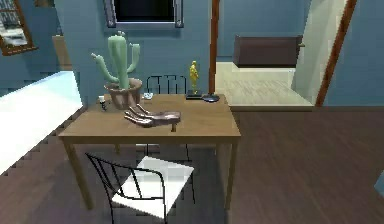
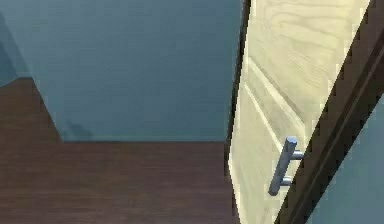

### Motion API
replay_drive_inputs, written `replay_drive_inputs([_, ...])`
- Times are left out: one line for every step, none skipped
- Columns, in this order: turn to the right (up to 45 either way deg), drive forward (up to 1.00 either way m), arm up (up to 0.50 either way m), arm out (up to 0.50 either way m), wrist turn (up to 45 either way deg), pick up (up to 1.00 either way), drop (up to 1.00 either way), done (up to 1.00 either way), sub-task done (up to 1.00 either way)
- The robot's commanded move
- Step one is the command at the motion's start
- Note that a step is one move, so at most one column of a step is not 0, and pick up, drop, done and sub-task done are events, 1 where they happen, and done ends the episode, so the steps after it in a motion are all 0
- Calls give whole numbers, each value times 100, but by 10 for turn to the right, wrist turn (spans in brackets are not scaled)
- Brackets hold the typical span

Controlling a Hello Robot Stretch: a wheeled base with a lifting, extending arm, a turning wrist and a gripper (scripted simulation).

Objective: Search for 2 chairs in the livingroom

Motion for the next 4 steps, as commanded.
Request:
replay_drive_inputs([150, 0, 0, 0, 0, 0, 0, 0, 0])
replay_drive_inputs([0, 35, 0, 0, 0, 0, 0, 0, 0])
replay_drive_inputs([-390, 0, 0, 0, 0, 0, 0, 0, 0])
replay_drive_inputs([0, 0, 0, 0, 0, 0, 0, 0, 100])
